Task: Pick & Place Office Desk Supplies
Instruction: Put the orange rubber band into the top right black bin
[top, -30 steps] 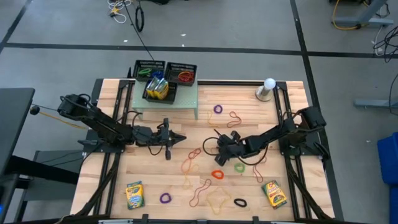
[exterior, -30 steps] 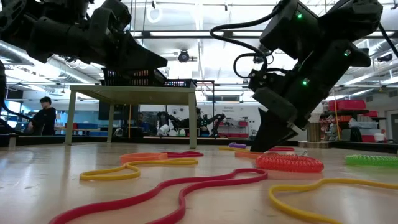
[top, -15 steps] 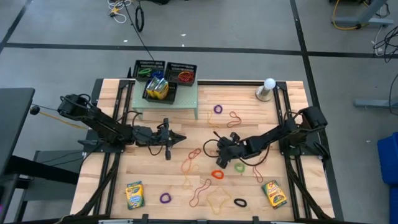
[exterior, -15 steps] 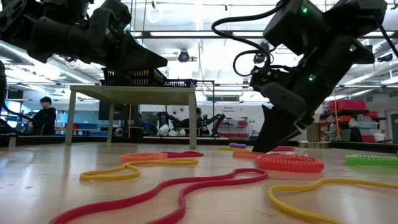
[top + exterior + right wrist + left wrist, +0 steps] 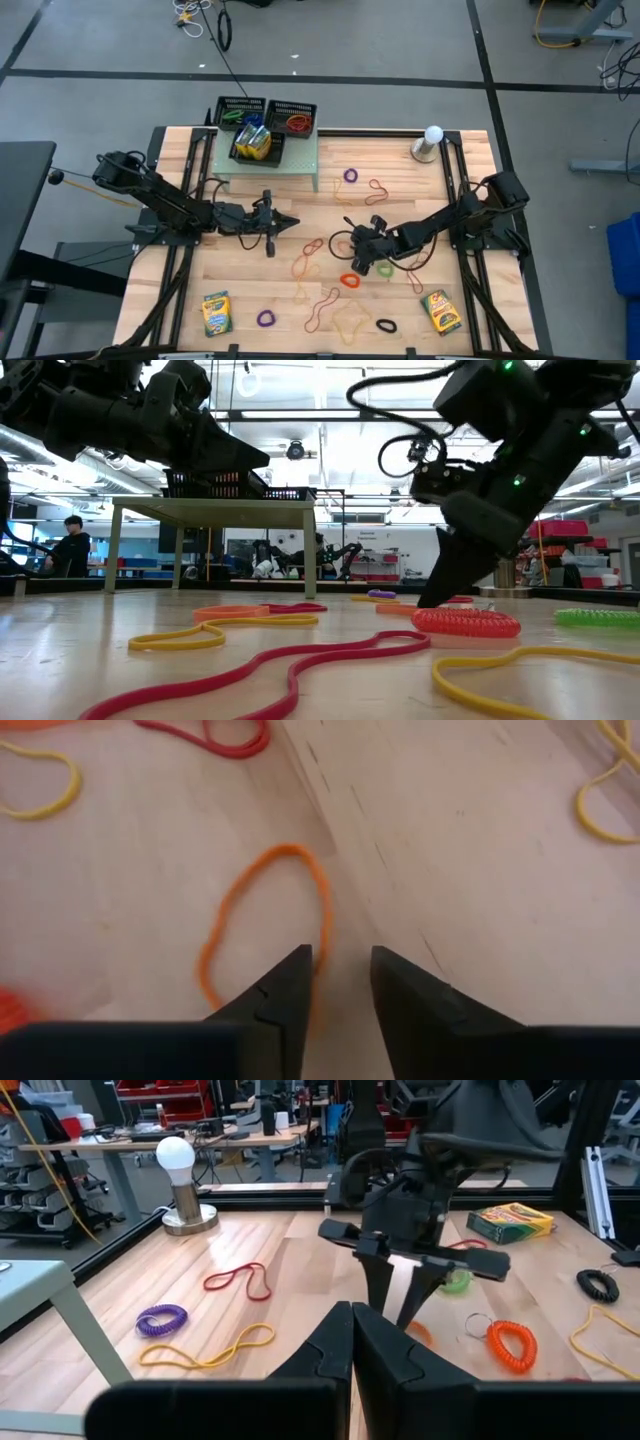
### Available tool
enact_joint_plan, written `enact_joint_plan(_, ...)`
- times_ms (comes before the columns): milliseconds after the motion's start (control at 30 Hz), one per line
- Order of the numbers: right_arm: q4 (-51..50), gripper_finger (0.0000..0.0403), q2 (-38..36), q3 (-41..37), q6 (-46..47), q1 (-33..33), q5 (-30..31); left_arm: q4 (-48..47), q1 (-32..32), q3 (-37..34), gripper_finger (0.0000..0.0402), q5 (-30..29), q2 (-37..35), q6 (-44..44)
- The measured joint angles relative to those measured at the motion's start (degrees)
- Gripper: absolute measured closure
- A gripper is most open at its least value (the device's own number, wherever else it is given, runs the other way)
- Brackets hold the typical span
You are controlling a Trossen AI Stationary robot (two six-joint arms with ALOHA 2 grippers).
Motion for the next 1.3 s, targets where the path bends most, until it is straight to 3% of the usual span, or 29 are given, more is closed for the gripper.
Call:
enact_joint_plan(433,2.1,0.0392,0.3,0.1,-6.0,-3.5,-4.6,0.0,0.0,0.0,0.0392,0.0,0.0,0.0)
enact_joint_plan(633,-1.0,0.0391,-2.2,2.1,-9.1,-5.9,-5.0,0.0,0.0,0.0,0.0392,0.0,0.0,0.0)
enact_joint_plan(800,-12.1,0.0399,-3.2,10.8,-13.1,-7.9,-2.9,0.0,0.0,0.0,0.0392,0.0,0.0,0.0)
enact_joint_plan(1100,-30.2,0.0397,-3.2,33.1,-22.5,-13.5,5.3,0.0,0.0,0.0,0.0392,0.0,0.0,0.0)
enact_joint_plan(1300,-27.7,0.0397,-3.2,42.8,-27.8,-22.2,8.1,0.0,0.0,0.0,0.0392,0.0,0.0,0.0)
